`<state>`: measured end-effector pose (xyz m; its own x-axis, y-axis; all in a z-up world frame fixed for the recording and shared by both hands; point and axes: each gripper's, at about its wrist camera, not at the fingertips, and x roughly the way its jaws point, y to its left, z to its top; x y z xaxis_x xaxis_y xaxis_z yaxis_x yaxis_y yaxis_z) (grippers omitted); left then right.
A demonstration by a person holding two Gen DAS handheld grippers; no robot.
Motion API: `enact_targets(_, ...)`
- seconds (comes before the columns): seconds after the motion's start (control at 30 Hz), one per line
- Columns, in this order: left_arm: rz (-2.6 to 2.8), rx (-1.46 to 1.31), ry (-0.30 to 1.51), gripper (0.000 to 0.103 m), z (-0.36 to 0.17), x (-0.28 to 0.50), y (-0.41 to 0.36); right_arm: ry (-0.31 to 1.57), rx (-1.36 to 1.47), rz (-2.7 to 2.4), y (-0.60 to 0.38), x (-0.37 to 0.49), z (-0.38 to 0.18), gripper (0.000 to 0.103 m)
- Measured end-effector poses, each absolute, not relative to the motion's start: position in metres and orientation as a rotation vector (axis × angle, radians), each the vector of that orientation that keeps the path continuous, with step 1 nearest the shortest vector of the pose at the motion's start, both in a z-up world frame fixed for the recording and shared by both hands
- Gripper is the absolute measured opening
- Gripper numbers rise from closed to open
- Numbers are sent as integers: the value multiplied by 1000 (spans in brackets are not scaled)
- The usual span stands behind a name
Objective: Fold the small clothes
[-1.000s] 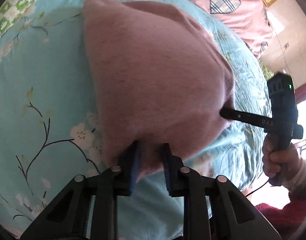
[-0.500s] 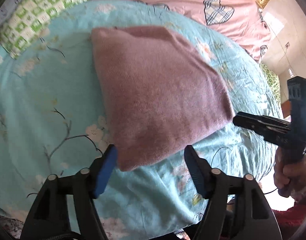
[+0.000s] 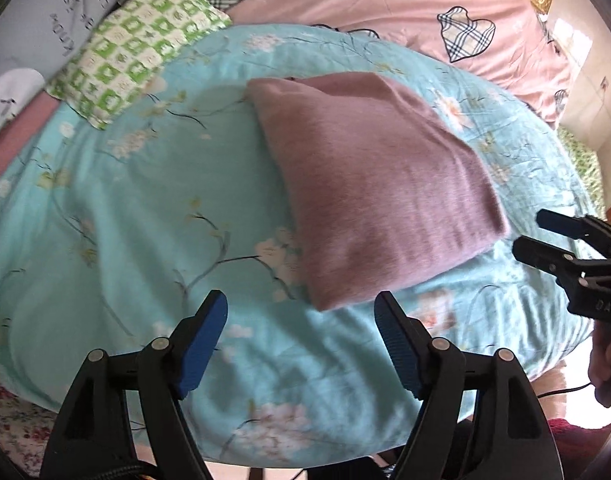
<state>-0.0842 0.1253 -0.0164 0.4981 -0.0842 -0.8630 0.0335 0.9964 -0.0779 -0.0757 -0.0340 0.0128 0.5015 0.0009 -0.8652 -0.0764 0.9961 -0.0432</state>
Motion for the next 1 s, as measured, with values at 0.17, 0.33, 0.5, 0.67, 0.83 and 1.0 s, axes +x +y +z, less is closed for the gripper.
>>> enact_targets(0.17,-24,17,1015,81,-11,-88,123,1055,-113,34,-25,-80,7,83)
enact_targets(0.33,-2,68,995,82,-9,-90,119,1070,-124,2,-25,-82,4,84)
enact_targets(0.5,2,80,990,83,-6,-90,117,1089,-136,-21,-26,-83,3,84)
enact_targets(0.67,-5,72,983,83,-1,-89,119,1100,-162,-36,-22,-83,4,84)
enact_targets(0.83,14,90,970,85,1,-86,117,1083,-175,-26,-21,-83,8,84)
enact_targets(1.0,73,136,1021,86,-9,-77,112,1048,-129,4,-29,-84,14,85)
